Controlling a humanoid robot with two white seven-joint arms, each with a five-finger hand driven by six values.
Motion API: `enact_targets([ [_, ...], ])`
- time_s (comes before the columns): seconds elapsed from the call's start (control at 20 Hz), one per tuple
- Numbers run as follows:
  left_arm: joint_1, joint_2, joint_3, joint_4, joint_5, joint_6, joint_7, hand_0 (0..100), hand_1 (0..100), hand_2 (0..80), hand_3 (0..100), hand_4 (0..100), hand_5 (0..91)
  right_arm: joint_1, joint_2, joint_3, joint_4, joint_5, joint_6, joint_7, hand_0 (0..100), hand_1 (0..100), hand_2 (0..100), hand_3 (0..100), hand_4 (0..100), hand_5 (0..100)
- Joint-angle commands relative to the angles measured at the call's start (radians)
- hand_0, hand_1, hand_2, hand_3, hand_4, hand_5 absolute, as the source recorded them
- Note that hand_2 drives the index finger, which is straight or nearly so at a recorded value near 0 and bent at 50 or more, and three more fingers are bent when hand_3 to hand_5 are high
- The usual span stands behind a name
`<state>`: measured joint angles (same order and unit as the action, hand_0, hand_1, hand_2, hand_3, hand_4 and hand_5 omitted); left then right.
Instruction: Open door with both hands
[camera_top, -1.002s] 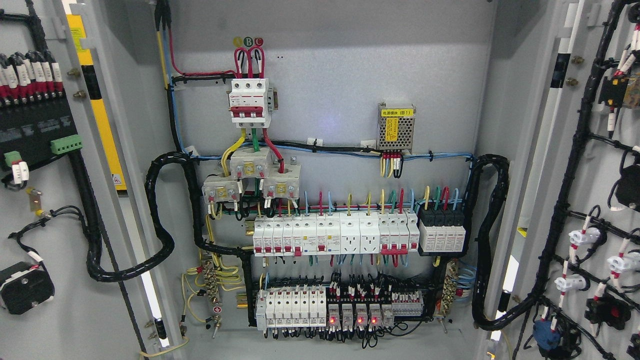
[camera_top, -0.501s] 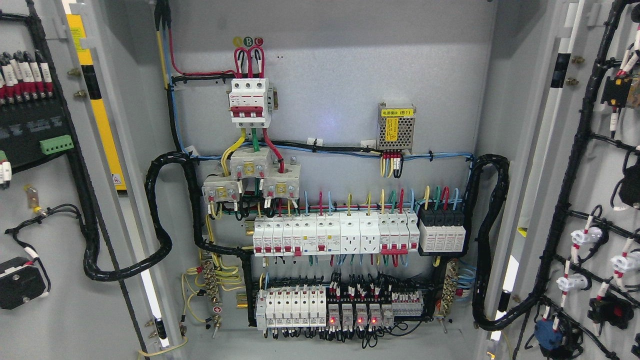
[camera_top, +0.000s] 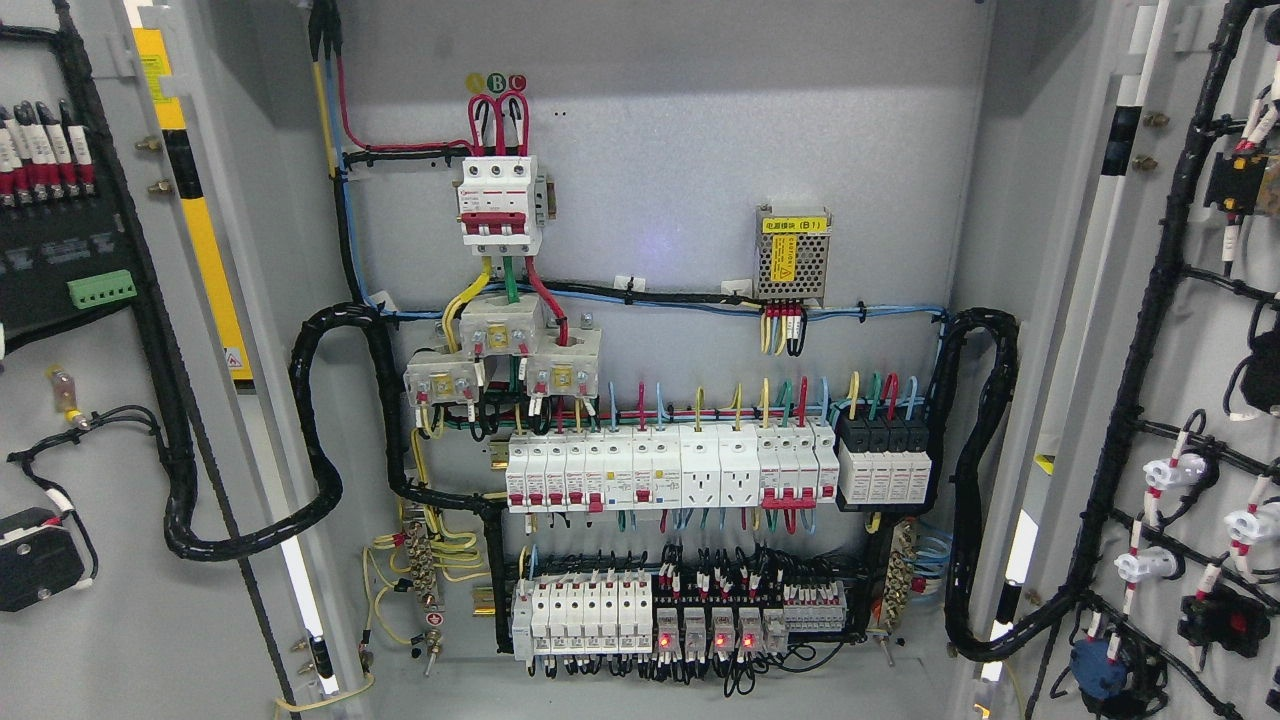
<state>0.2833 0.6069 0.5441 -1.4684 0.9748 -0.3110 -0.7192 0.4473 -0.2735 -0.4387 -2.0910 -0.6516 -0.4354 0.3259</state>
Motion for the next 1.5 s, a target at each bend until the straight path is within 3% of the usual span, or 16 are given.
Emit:
enact_targets([
  [0.0,0.002,0.008,0.004,-0.041,0.021,0.027,0.001,0,0,0.0,0,0,0.0,0.002,-0.003,0.003,-0.001,-0.003,-0.002,-0.001,20,12,0,0,0,0],
  [0.25,0.033,-0.030,-0.001,-0.191,0.019,0.035,0.001,0,0,0.0,0,0,0.0,-0.002,-0.022,0.020,-0.001,-0.005,-0.011,-0.001,20,12,0,0,0,0],
  [0.45,0.050,-0.044,-0.012,-0.273,0.016,0.036,0.003,0,0,0.0,0,0,0.0,-0.002,-0.067,0.096,-0.001,-0.005,-0.056,-0.001,20,12,0,0,0,0],
  [0.6,0.048,-0.062,-0.041,-0.302,0.008,0.043,0.004,0,0,0.0,0,0,0.0,-0.004,-0.085,0.188,0.002,-0.003,-0.056,-0.001,20,12,0,0,0,0],
  [0.8,0.048,-0.093,-0.099,-0.325,-0.016,0.043,0.009,0,0,0.0,0,0,0.0,-0.010,-0.092,0.380,0.015,0.013,-0.037,-0.004,20,12,0,0,0,0],
  [0.9,0.048,-0.128,-0.163,-0.325,-0.092,0.043,0.012,0,0,0.0,0,0,0.0,-0.010,-0.092,0.466,0.038,0.052,-0.014,-0.005,20,12,0,0,0,0],
  [1.05,0.050,-0.246,-0.298,-0.299,-0.308,0.040,0.053,0,0,0.0,0,0,0.0,-0.012,-0.078,0.566,0.149,0.134,-0.011,-0.004,20,12,0,0,0,0],
  [1.2,0.066,-0.387,-0.416,-0.170,-0.516,0.036,0.093,0,0,0.0,0,0,0.0,-0.024,-0.043,0.652,0.302,0.144,-0.009,-0.004,20,12,0,0,0,0],
  [1.35,0.077,-0.545,-0.457,0.084,-0.652,0.033,0.179,0,0,0.0,0,0,0.0,-0.030,0.010,0.687,0.516,0.180,-0.008,-0.002,20,12,0,0,0,0],
  [1.45,0.074,-0.598,-0.454,0.295,-0.676,0.026,0.243,0,0,0.0,0,0,0.0,-0.041,0.051,0.701,0.688,0.237,-0.013,-0.002,20,12,0,0,0,0],
])
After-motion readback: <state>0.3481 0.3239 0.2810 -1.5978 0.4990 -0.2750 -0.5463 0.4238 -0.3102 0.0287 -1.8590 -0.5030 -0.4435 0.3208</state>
